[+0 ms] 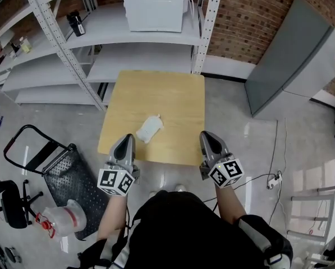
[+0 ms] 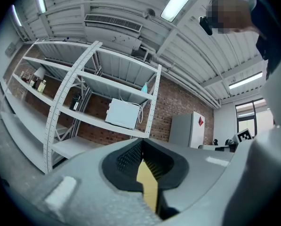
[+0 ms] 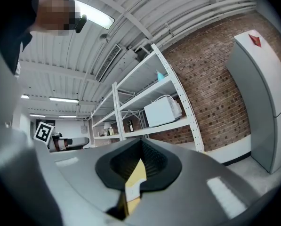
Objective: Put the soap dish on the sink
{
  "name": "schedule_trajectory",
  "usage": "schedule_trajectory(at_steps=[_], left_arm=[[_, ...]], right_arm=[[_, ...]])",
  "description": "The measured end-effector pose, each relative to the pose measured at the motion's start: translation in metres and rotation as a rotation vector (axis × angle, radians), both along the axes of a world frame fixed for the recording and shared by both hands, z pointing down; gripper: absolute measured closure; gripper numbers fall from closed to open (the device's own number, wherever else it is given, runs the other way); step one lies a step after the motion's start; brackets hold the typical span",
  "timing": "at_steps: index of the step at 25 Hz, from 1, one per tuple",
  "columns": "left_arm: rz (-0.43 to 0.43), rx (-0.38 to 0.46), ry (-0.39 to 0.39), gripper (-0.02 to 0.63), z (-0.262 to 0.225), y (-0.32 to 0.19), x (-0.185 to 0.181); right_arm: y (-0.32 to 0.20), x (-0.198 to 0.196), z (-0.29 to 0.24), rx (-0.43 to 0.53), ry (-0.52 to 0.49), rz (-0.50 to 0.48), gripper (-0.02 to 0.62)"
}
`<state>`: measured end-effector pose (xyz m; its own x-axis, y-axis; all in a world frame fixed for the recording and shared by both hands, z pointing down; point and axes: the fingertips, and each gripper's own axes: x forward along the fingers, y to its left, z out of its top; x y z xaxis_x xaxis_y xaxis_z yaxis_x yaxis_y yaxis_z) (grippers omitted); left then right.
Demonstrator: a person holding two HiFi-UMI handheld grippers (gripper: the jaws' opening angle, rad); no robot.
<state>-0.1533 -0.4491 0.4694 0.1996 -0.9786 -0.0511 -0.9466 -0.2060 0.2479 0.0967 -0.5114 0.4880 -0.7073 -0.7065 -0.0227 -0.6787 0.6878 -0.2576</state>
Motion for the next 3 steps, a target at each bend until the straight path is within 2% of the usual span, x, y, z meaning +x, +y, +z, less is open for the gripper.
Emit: schedule_trajectory(at_steps=[3], left_arm=[[0.011,-0.006,-0.002,0.604,0.0025,0.0018,-0.0049]], right_arm=[[0.0043,-0.0031,0.0009,0.0,0.004,0.002,0.591]])
